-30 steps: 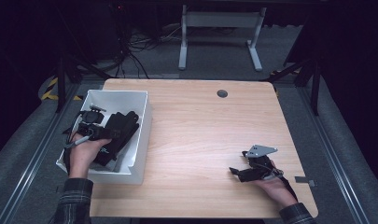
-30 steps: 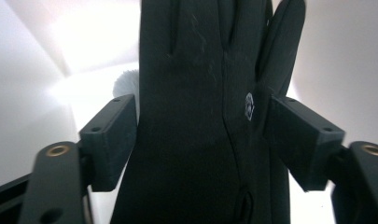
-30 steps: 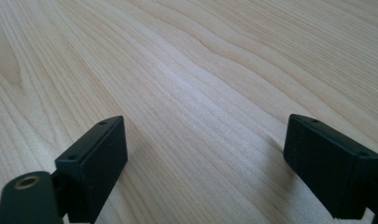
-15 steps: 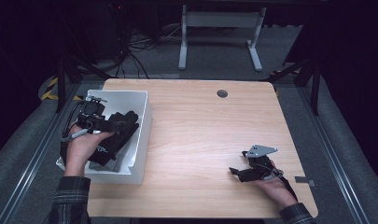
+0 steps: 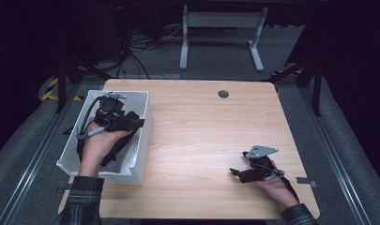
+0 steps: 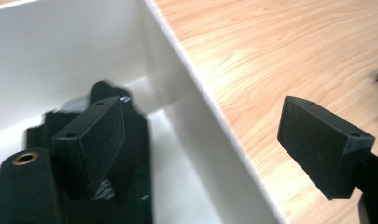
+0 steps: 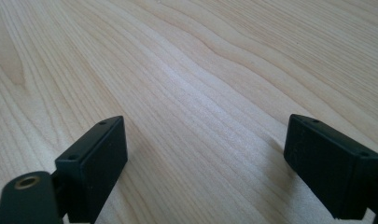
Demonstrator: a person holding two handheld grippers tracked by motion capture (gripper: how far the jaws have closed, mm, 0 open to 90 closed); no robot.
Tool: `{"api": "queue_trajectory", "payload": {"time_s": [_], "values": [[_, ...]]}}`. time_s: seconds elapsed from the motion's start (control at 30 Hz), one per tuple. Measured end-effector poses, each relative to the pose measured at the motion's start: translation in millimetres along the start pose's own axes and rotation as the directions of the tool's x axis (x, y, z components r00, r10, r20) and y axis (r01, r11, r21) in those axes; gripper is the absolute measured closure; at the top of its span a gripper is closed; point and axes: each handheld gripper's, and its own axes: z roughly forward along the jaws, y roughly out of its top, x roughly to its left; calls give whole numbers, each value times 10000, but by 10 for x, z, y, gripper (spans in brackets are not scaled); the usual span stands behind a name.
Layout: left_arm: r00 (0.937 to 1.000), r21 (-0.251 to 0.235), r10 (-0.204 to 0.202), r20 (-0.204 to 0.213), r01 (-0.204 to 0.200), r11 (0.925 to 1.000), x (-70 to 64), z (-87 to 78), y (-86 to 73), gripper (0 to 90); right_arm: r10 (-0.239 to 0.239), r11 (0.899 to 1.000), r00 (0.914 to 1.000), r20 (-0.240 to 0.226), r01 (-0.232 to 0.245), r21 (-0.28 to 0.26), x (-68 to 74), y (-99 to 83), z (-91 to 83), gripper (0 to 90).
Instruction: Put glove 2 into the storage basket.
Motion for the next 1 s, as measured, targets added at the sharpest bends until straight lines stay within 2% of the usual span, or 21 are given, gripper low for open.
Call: {"api": "queue_trajectory", "payload": {"time_s": [0.17, 0.33, 0.37, 0.4, 0.53, 0.77, 1.0], "values": [[9976, -182, 447, 520, -438, 9989, -223, 83, 89, 157, -19, 10000, 10000, -6, 19, 22, -1, 5, 3, 138], [9932, -316, 765, 882, -739, 9968, -396, 166, 174, 157, -32, 10000, 10000, -7, 32, 17, -1, 4, 2, 138], [9932, -316, 765, 882, -739, 9968, -396, 166, 174, 157, -29, 10000, 10000, -10, 29, 21, 0, 3, 1, 139], [9898, -376, 880, 1117, -843, 9957, -470, 196, 198, 157, -27, 10000, 10000, -22, 27, 12, 1, 1, 0, 139], [9851, -478, 1044, 1367, -987, 9940, -618, 267, 224, 157, -18, 10000, 10000, -59, 18, 11, 3, -3, -3, 139], [9761, -435, 1362, 1691, -1306, 9905, -849, 428, 207, 156, -22, 10000, 10000, -64, 22, 11, 2, -4, -4, 139], [9714, -379, 1460, 1873, -1414, 9892, -1028, 629, 103, 157, -14, 10000, 10000, -63, 14, 13, 5, -5, -7, 140]]}}
